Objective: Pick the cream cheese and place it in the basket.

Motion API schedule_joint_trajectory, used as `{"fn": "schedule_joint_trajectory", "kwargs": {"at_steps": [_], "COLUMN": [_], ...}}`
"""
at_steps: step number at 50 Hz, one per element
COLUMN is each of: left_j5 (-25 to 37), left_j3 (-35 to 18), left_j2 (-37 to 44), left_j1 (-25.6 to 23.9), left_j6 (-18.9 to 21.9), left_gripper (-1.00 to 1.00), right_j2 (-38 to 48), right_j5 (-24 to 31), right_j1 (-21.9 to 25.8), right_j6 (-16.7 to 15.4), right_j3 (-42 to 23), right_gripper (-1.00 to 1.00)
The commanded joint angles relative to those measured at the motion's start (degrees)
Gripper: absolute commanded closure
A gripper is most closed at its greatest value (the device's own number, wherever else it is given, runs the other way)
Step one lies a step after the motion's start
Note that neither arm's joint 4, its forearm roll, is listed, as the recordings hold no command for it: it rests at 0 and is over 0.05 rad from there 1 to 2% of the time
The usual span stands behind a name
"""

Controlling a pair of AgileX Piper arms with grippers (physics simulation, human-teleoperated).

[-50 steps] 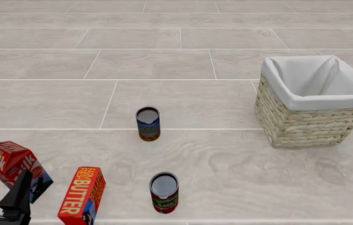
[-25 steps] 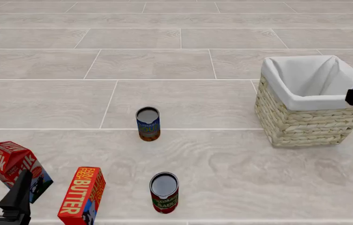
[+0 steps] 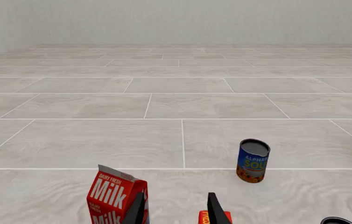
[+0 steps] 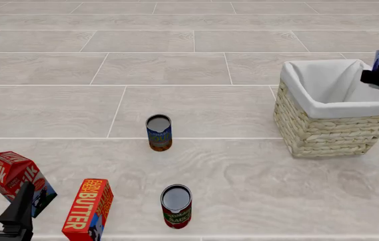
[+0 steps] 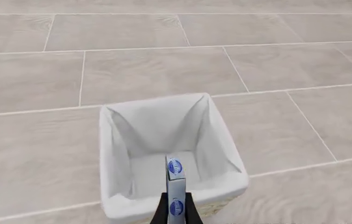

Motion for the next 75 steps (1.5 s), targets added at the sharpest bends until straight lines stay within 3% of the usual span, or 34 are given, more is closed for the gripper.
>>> {"fn": "schedule_joint_trajectory", "kwargs": {"at_steps": [1, 8, 19, 20, 35, 49, 62, 70, 75], "left_j5": [0.0, 0.0, -0.01, 0.02, -0.02, 0.0, 0.0, 0.0, -0.01], "left_j3": [0.0, 0.0, 0.0, 0.0, 0.0, 0.0, 0.0, 0.0, 0.0], "left_j2": [0.0, 0.0, 0.0, 0.01, -0.01, 0.0, 0.0, 0.0, 0.0], "left_j1": [0.0, 0.0, 0.0, 0.0, -0.01, 0.0, -0.01, 0.0, 0.0], "left_j6": [0.0, 0.0, -0.01, -0.01, 0.0, 0.0, 0.0, 0.0, 0.0], "left_gripper": [-1.0, -1.0, -1.0, -1.0, -1.0, -1.0, -1.0, -1.0, -1.0], "right_j2": [5.95, 8.92, 11.19, 12.08, 18.05, 23.01, 27.03, 30.33, 32.3], "right_j5": [2.51, 5.91, 11.33, 12.55, 22.41, 28.41, 30.1, 34.32, 36.01], "right_j1": [-0.88, -1.03, -0.32, -0.24, 0.38, 1.14, 1.15, 0.04, -0.66], "right_j6": [0.3, 0.46, -2.53, -4.06, -6.0, -9.06, -11.57, -14.03, -13.32], "right_j3": [-5.46, -9.64, -15.38, -16.25, -26.53, -32.2, -33.09, -38.62, -42.56], "right_gripper": [1.0, 1.0, 1.0, 1.0, 1.0, 1.0, 1.0, 1.0, 1.0]}}
